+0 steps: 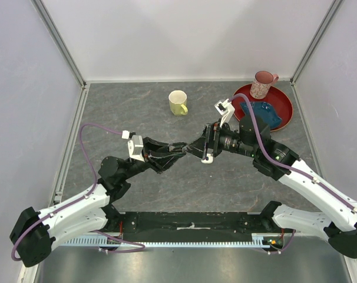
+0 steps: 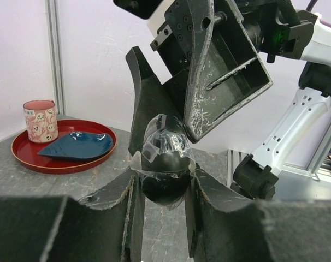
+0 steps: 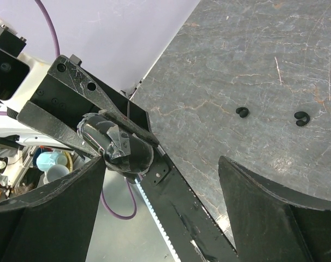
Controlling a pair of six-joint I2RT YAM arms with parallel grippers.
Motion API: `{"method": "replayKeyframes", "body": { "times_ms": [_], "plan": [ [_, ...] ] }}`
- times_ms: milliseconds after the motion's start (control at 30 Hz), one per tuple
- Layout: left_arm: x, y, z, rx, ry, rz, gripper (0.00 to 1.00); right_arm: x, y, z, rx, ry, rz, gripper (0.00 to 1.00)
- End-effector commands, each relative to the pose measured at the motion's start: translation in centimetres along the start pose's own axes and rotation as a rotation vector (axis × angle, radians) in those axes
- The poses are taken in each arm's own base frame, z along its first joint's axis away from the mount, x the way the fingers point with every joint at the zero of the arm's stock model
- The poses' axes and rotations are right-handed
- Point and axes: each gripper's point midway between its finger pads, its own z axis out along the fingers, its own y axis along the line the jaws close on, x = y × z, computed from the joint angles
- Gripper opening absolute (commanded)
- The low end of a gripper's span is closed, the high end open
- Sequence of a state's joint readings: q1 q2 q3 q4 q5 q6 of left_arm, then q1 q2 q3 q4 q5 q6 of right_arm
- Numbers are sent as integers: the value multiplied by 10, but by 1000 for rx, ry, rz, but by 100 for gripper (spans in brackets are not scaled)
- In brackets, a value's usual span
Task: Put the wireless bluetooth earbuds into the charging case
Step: Open the charging case.
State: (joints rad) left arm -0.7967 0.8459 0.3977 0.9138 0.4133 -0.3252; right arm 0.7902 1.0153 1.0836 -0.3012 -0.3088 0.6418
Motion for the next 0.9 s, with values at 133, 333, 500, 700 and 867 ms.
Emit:
{"method": "replayKeyframes", "body": {
  "times_ms": [133,333,500,700,867],
  "plan": [
    [-29,-30,6,143,-58,22,2,-27,3,0,20,-117,27,90],
    [-24,-30,1,143,-43,13,2,-29,6,2,1,-131,55,91],
    [-24,-27,-1,116,-51,16,2,-27,12,3,-40,-119,65,91],
    [-17,-21,-5,78,-26,13,2,-34,31,0,-123,-135,80,93],
    [-11,-17,-9,50,-14,3,2,-41,45,-3,-178,-150,96,94]
  ]
}}
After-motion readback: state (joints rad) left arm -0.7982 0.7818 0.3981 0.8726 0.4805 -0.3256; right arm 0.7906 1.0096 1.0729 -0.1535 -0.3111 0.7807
